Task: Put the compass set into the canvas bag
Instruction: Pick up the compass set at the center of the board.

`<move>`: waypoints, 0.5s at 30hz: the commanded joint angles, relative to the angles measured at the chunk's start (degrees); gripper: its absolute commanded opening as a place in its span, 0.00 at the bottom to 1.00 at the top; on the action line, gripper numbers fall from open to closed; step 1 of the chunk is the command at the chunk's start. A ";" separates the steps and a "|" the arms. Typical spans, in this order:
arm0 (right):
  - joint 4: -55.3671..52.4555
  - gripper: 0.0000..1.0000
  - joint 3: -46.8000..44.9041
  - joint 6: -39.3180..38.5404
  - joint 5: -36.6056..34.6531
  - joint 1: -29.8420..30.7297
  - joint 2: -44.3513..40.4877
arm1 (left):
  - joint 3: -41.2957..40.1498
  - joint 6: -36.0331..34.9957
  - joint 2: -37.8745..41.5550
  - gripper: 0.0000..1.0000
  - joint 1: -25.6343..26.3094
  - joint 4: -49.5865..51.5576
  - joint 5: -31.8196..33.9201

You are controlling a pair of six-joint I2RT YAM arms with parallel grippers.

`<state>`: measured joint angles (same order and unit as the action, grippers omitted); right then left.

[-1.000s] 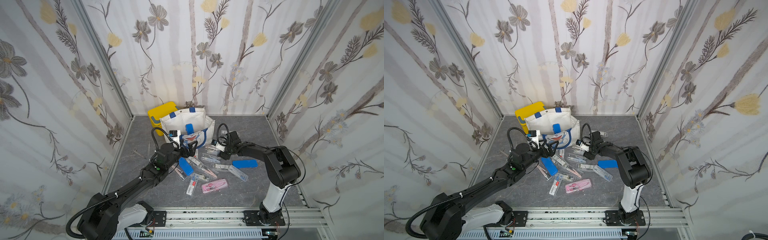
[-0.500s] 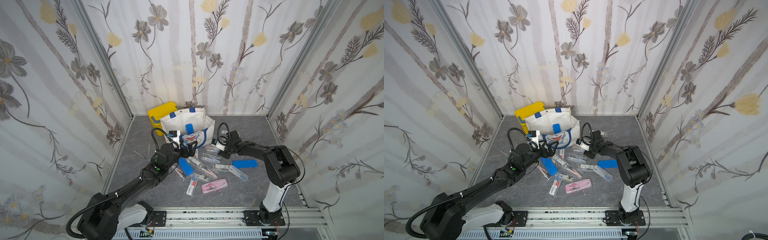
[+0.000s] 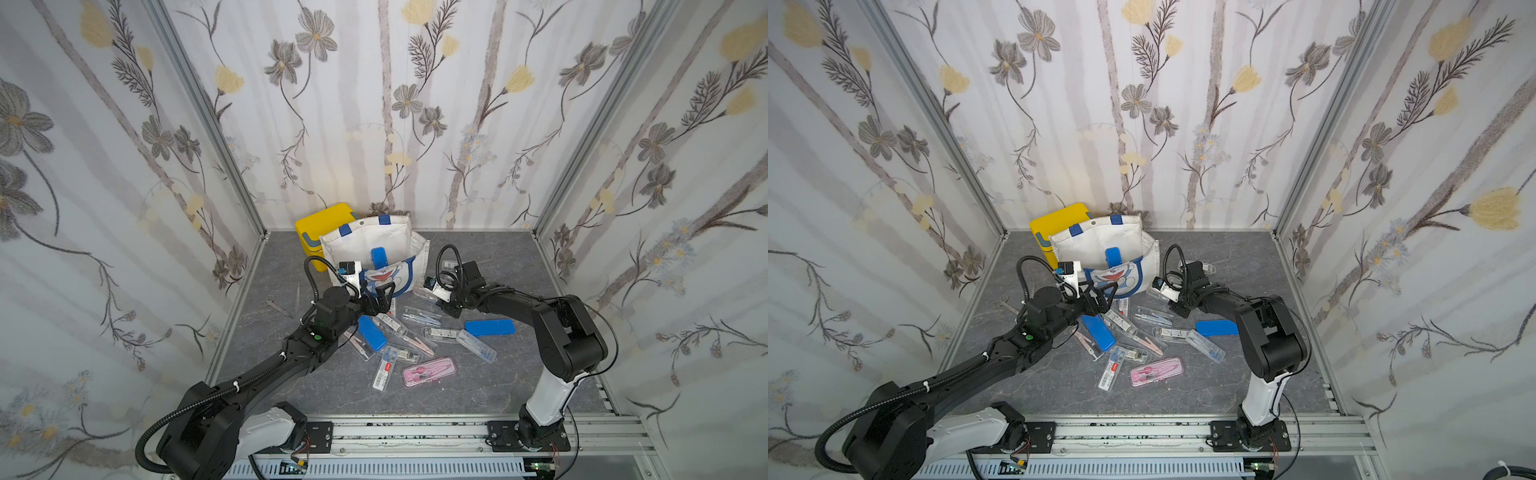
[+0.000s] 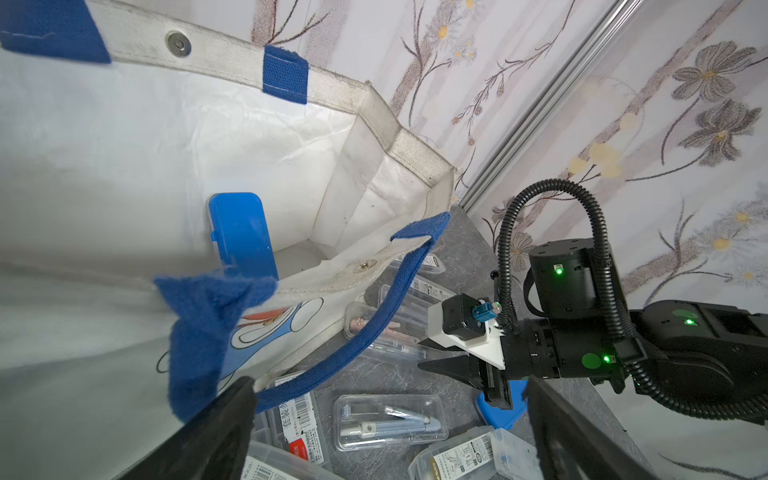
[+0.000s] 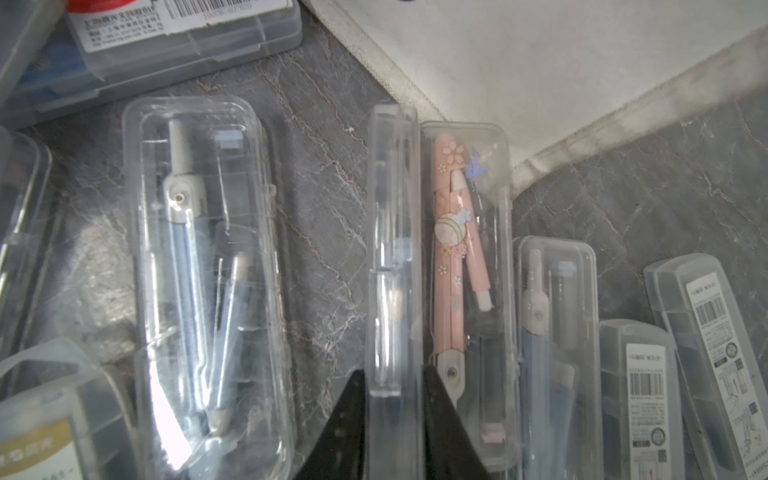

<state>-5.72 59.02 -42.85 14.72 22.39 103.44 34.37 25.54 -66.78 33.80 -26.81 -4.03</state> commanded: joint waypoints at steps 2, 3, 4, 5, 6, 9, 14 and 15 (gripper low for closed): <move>0.48 0.25 0.36 0.37 1.21 0.39 1.16 | -0.35 -0.10 -0.11 1.00 0.00 -1.53 0.61; 0.37 0.25 0.47 0.41 1.20 0.50 1.49 | -0.28 -0.10 -0.10 1.00 0.00 -1.57 0.61; 0.56 0.25 0.56 0.69 0.98 0.50 1.79 | -0.29 -0.05 -0.06 1.00 0.03 -1.58 0.63; 0.86 0.25 0.70 0.93 0.70 0.62 2.11 | -0.30 -0.10 -0.02 1.00 -0.01 -1.56 0.67; 0.92 0.25 0.74 1.14 0.75 0.57 2.29 | -0.27 -0.05 -0.05 1.00 -0.01 -1.58 0.66; 1.59 0.23 0.91 1.52 0.49 0.61 2.79 | -0.22 -0.05 -0.10 1.00 0.04 -1.60 0.62; 0.64 0.11 1.88 1.45 0.87 0.59 2.94 | -0.20 -0.02 0.16 1.00 -0.01 -1.75 0.93; 0.75 0.11 1.81 1.31 1.00 0.54 2.71 | -0.22 0.04 0.29 1.00 0.03 -1.71 1.22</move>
<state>-4.56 60.40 -41.41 14.68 22.98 106.19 34.35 25.52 -66.78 33.82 -26.81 -3.60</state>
